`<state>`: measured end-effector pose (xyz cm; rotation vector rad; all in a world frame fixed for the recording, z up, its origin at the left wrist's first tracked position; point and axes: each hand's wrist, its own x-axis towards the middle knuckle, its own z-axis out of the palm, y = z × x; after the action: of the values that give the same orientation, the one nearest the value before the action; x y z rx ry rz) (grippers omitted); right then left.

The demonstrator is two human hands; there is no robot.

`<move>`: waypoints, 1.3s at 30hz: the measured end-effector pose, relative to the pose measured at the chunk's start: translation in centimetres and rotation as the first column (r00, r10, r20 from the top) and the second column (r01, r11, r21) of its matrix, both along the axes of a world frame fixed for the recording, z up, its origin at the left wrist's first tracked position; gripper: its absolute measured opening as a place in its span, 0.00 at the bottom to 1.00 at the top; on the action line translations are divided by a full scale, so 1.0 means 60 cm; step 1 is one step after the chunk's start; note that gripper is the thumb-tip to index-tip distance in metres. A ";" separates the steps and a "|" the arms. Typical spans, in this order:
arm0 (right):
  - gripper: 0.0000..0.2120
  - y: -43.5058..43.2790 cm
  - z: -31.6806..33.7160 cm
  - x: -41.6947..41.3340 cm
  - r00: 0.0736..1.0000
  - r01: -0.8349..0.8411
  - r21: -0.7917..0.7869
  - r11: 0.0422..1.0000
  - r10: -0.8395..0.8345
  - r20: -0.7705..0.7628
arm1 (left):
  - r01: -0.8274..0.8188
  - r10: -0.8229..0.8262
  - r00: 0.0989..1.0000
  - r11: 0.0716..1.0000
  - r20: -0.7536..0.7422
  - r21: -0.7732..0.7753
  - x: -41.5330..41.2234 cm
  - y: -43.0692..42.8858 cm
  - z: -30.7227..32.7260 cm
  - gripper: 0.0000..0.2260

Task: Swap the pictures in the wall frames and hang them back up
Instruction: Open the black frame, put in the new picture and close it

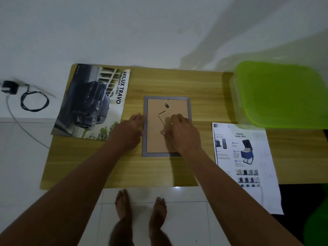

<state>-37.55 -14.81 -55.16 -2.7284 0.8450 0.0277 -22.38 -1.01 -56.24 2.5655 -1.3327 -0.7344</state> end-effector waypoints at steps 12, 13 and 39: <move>0.40 -0.038 -0.012 -0.065 0.975 -0.173 0.299 0.939 0.206 -0.082 | 0.016 -0.015 1.000 0.998 -0.012 0.056 -0.013 0.003 0.000 0.45; 0.39 -0.039 -0.014 -0.066 0.974 -0.177 0.290 0.940 0.210 -0.086 | 0.015 -0.014 1.000 0.998 -0.012 0.056 -0.013 0.003 -0.001 0.45; 0.30 -0.078 0.011 0.065 0.768 -0.593 0.038 0.805 0.579 -0.273 | -0.014 0.013 0.999 1.000 0.029 0.022 -0.019 0.004 -0.005 0.44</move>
<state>-33.64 -19.50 -54.52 -2.9609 0.0012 0.5291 -23.50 -0.80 -56.55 2.6091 -1.3213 -0.7166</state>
